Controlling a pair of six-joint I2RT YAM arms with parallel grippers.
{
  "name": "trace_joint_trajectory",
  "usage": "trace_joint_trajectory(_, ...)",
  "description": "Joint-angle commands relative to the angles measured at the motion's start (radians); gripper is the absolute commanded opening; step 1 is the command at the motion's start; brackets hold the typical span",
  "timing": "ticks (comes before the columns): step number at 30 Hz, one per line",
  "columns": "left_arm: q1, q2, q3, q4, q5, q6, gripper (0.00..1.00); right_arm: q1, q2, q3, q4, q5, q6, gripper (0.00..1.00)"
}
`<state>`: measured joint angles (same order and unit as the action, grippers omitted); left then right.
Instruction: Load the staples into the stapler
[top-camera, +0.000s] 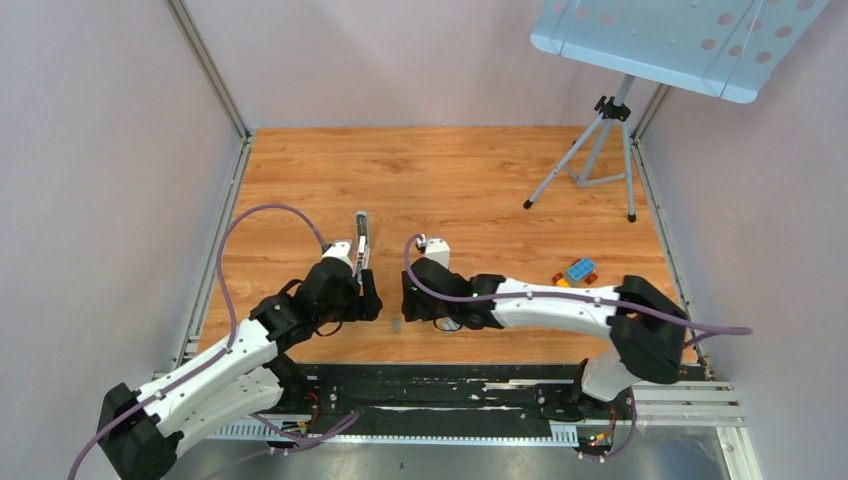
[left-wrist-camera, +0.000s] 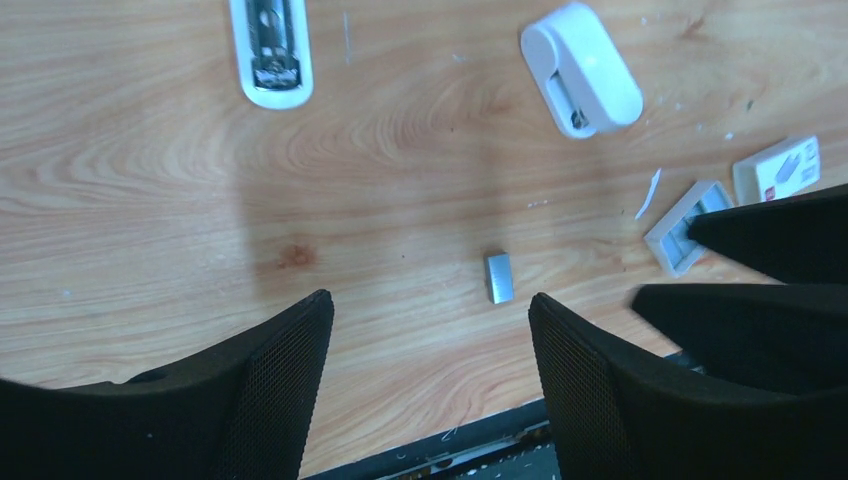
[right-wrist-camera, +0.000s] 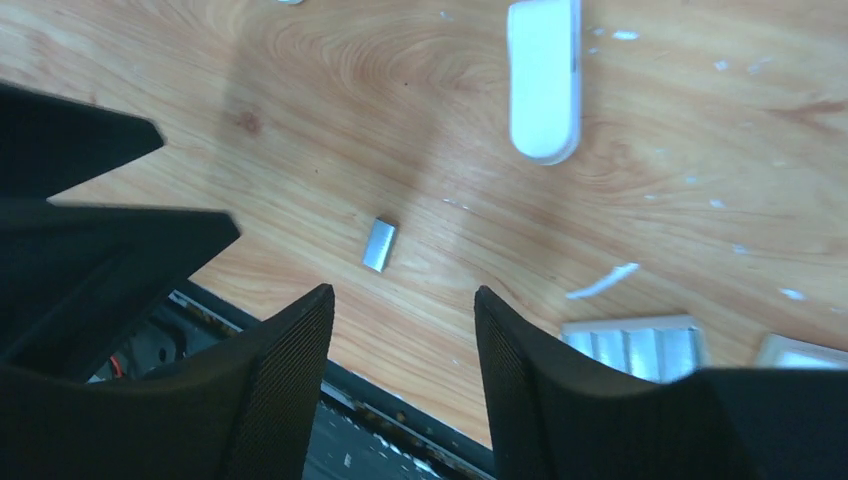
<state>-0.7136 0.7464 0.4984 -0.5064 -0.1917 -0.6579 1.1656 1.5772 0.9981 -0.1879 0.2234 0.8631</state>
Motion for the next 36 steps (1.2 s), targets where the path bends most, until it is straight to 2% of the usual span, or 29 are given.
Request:
trace_joint_trajectory(1, -0.008, 0.087, 0.028, 0.052, 0.096, 0.026, 0.72, 0.010, -0.157, -0.098, -0.045, 0.105, -0.086, 0.64)
trace_joint_trajectory(5, -0.086, 0.176, 0.059, 0.087, 0.041, -0.009, 0.67, 0.010, -0.320, -0.197, -0.075, 0.174, -0.084, 0.82)
trace_joint_trajectory(7, -0.123, 0.230, 0.083, 0.088, 0.010, -0.022, 0.63, 0.010, -0.399, -0.241, -0.093, 0.203, -0.074, 0.98)
trace_joint_trajectory(8, -0.136, 0.258, 0.093, 0.090, 0.002, -0.026, 0.61, 0.010, -0.436, -0.262, -0.100, 0.215, -0.071, 1.00)
trace_joint_trajectory(17, -0.196, 0.459, 0.151, 0.097, -0.049, -0.082, 0.42, 0.010, -0.684, -0.397, -0.122, 0.301, -0.060, 1.00)
trace_joint_trajectory(28, -0.236, 0.658, 0.254, 0.052, -0.085, -0.083, 0.41, 0.010, -0.773, -0.437, -0.136, 0.329, -0.059, 1.00)
trace_joint_trajectory(36, -0.237, 0.687, 0.251, 0.047, -0.097, -0.096, 0.38, 0.010, -0.807, -0.453, -0.148, 0.346, -0.052, 1.00)
